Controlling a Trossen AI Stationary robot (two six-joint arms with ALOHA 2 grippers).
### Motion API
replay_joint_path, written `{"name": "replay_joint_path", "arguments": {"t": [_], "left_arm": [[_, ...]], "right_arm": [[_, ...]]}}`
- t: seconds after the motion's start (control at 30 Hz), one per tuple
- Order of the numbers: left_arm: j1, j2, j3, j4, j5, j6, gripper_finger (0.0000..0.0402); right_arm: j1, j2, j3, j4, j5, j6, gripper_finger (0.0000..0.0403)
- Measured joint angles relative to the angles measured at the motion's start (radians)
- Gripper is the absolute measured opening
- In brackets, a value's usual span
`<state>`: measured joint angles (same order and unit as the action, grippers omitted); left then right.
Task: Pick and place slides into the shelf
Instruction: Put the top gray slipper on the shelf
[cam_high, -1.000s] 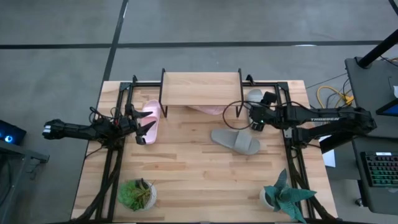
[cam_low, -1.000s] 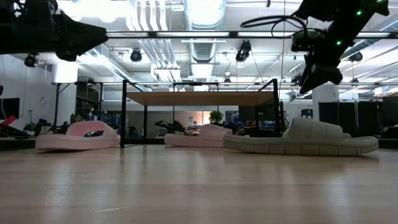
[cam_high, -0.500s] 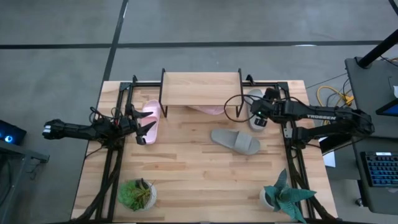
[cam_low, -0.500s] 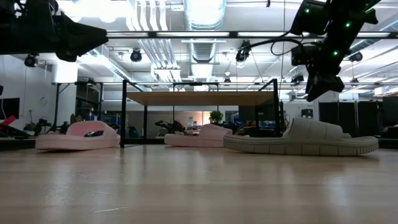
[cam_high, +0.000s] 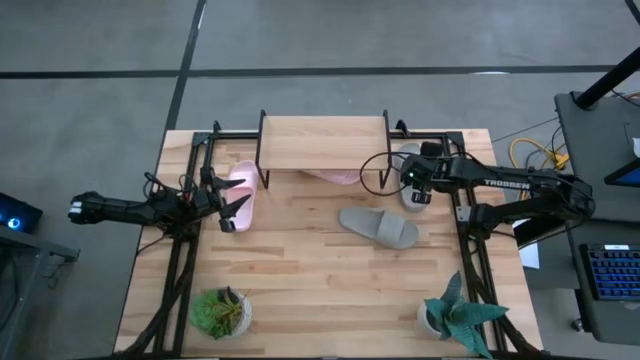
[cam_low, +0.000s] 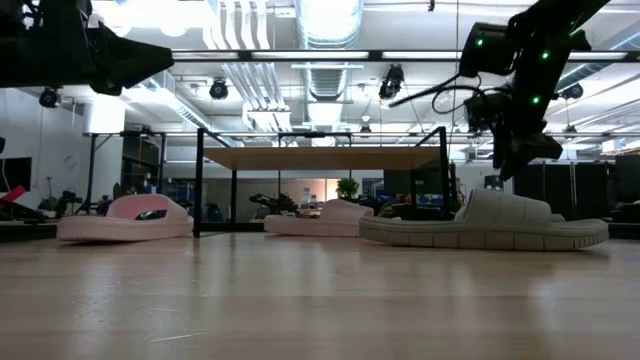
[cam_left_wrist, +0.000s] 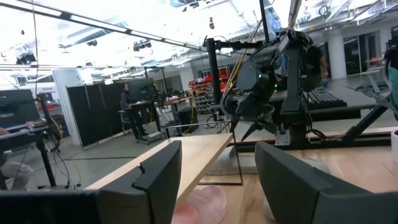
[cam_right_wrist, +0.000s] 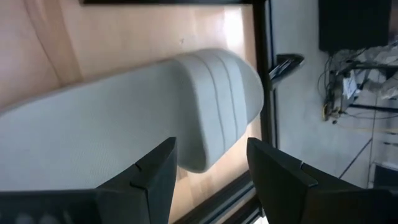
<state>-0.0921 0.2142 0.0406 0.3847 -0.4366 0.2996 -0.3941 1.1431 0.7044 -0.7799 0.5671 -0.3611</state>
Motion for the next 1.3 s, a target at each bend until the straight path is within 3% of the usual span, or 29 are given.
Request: {"name": "replay_joint_path", "arguments": {"t": [0.77, 1.3], "left_arm": [[0.0, 0.001, -0.001, -0.001, 0.0, 0.0, 0.019], [0.0, 0.001, -0.001, -0.001, 0.0, 0.0, 0.019]], "right_arm": [[-0.155, 0.25, 0.001, 0.06, 0.011, -0.053, 0.0185], [-0.17, 0.271, 0.002, 0.193, 0.037, -0.104, 0.0185]]}}
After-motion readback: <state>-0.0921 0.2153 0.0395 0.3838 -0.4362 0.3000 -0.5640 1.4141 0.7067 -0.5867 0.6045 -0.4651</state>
